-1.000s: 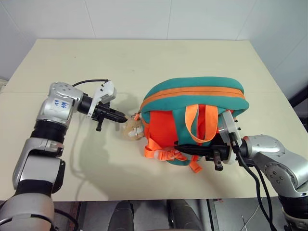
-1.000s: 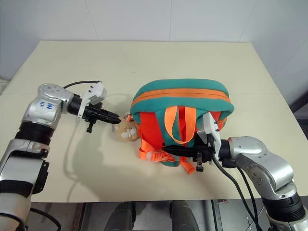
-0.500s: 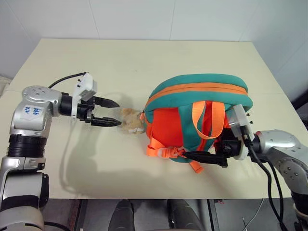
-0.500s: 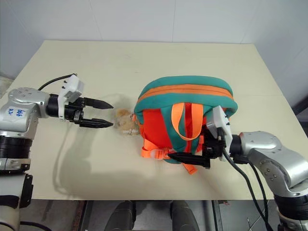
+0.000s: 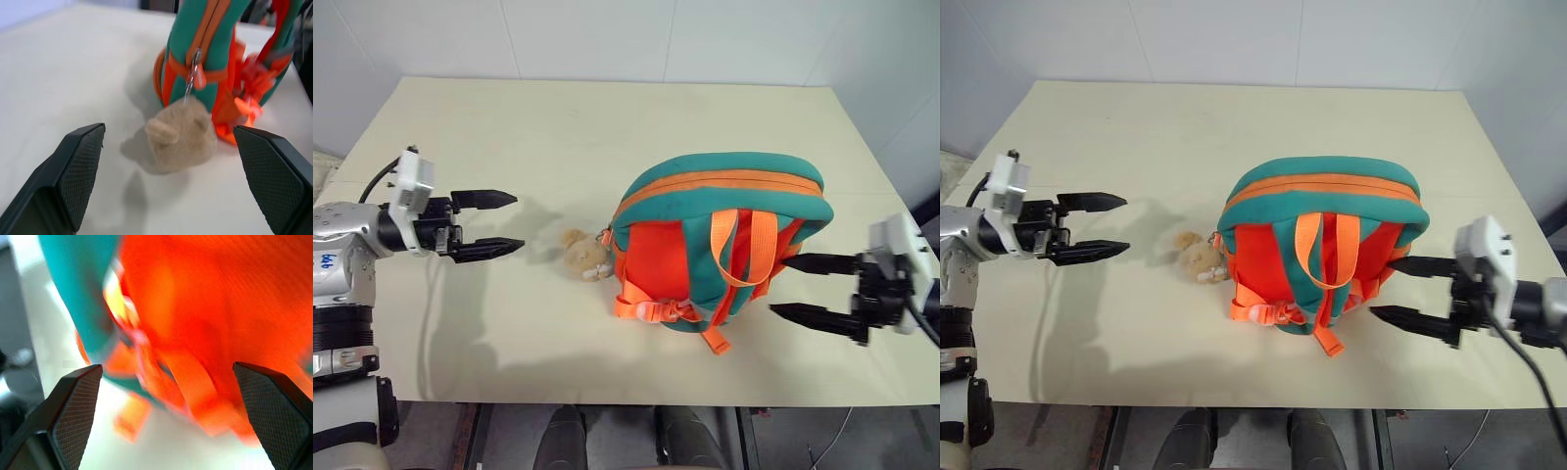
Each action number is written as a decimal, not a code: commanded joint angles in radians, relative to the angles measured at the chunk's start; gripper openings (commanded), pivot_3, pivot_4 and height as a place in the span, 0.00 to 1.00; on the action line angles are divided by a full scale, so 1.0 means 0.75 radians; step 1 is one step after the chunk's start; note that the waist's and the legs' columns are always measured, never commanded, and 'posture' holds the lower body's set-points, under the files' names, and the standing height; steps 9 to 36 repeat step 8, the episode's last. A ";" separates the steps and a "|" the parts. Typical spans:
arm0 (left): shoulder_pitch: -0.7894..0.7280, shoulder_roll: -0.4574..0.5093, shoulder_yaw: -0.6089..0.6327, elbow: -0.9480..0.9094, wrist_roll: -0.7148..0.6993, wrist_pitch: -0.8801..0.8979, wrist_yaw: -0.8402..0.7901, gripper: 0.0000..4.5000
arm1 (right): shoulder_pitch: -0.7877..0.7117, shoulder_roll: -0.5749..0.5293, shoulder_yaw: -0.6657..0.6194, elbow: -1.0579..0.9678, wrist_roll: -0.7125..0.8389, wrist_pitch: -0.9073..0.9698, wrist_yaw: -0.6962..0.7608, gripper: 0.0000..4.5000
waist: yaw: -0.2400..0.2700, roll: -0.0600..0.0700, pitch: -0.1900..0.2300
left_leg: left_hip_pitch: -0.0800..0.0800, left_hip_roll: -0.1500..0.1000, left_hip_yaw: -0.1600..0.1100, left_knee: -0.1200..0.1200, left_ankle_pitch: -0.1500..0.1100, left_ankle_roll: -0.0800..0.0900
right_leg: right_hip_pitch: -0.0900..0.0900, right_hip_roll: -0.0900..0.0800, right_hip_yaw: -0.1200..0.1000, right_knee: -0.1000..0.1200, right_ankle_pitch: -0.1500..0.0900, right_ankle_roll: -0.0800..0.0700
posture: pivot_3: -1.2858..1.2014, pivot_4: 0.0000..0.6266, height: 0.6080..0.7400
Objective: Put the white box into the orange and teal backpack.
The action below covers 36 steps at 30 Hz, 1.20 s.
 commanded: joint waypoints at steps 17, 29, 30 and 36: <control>0.026 0.092 0.137 0.089 -0.103 -0.087 -0.075 1.00 | -0.094 0.025 -0.211 0.346 -0.137 -0.309 0.083 1.00 | -0.010 0.000 0.000 | 0.001 0.000 0.001 0.000 0.000 0.000 | 0.000 0.000 0.001 -0.001 0.001 0.000 | 0.52 0.24 1.00; 0.026 0.092 0.137 0.089 -0.103 -0.087 -0.075 1.00 | -0.094 0.025 -0.211 0.346 -0.137 -0.309 0.083 1.00 | -0.010 0.000 0.000 | 0.001 0.000 0.001 0.000 0.000 0.000 | 0.000 0.000 0.001 -0.001 0.001 0.000 | 0.52 0.24 1.00; 0.026 0.092 0.137 0.089 -0.103 -0.087 -0.075 1.00 | -0.094 0.025 -0.211 0.346 -0.137 -0.309 0.083 1.00 | -0.010 0.000 0.000 | 0.001 0.000 0.001 0.000 0.000 0.000 | 0.000 0.000 0.001 -0.001 0.001 0.000 | 0.52 0.24 1.00; 0.026 0.092 0.137 0.089 -0.103 -0.087 -0.075 1.00 | -0.094 0.025 -0.211 0.346 -0.137 -0.309 0.083 1.00 | -0.010 0.000 0.000 | 0.001 0.000 0.001 0.000 0.000 0.000 | 0.000 0.000 0.001 -0.001 0.001 0.000 | 0.52 0.24 1.00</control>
